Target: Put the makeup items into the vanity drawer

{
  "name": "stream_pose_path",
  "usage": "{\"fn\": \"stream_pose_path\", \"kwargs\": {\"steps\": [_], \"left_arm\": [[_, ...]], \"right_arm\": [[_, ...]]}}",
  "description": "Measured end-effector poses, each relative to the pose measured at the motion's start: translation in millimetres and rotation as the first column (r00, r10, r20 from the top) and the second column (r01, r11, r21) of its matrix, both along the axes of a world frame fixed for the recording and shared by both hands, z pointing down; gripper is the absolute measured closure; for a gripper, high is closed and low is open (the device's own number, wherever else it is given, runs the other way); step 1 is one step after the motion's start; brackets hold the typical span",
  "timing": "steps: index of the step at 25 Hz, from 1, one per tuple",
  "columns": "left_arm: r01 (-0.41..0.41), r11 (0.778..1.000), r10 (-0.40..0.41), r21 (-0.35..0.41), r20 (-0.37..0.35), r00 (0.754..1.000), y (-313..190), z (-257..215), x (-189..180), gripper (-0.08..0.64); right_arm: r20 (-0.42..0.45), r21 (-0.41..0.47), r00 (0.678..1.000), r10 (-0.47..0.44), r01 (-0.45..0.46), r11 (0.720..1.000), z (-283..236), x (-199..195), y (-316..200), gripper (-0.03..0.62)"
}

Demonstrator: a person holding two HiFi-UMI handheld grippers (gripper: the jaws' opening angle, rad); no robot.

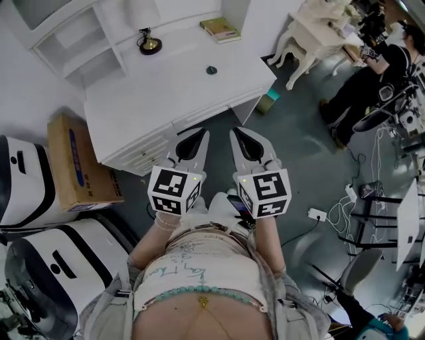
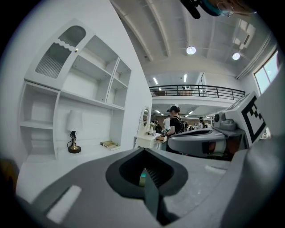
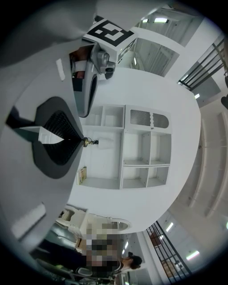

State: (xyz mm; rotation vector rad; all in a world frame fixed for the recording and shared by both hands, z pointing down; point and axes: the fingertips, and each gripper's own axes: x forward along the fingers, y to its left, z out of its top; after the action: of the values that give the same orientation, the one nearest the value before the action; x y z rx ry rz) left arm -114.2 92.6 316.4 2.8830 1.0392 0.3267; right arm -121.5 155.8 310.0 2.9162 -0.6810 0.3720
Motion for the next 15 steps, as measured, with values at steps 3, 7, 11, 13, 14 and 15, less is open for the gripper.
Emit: {"fn": "stream_pose_path", "kwargs": {"steps": [3, 7, 11, 13, 14, 15], "left_arm": [[0.011, 1.0, -0.011, -0.005, 0.013, 1.0, 3, 3, 12, 0.56], [0.026, 1.0, -0.026, 0.004, 0.031, 0.999, 10, 9, 33, 0.56], [0.048, 0.999, -0.048, 0.014, 0.038, 0.998, 20, 9, 60, 0.56], [0.058, 0.998, -0.058, 0.018, 0.039, 0.998, 27, 8, 75, 0.56], [0.063, 0.998, -0.063, 0.018, 0.039, 0.997, 31, 7, 82, 0.558], [0.069, 0.997, -0.069, 0.018, 0.038, 0.997, 34, 6, 89, 0.56]], "right_arm": [[0.006, 0.004, 1.0, 0.001, -0.001, 1.0, 2, 12, 5, 0.565], [0.013, 0.007, 1.0, -0.006, 0.006, 1.0, 7, 35, 14, 0.563], [0.023, 0.004, 0.999, -0.045, 0.044, 0.999, 9, 67, 24, 0.563], [0.027, -0.002, 0.998, -0.062, 0.062, 0.998, 7, 82, 30, 0.565], [0.029, -0.004, 0.997, -0.07, 0.07, 0.998, 7, 90, 32, 0.564], [0.032, -0.007, 0.996, -0.078, 0.078, 0.997, 8, 97, 35, 0.565]]}}
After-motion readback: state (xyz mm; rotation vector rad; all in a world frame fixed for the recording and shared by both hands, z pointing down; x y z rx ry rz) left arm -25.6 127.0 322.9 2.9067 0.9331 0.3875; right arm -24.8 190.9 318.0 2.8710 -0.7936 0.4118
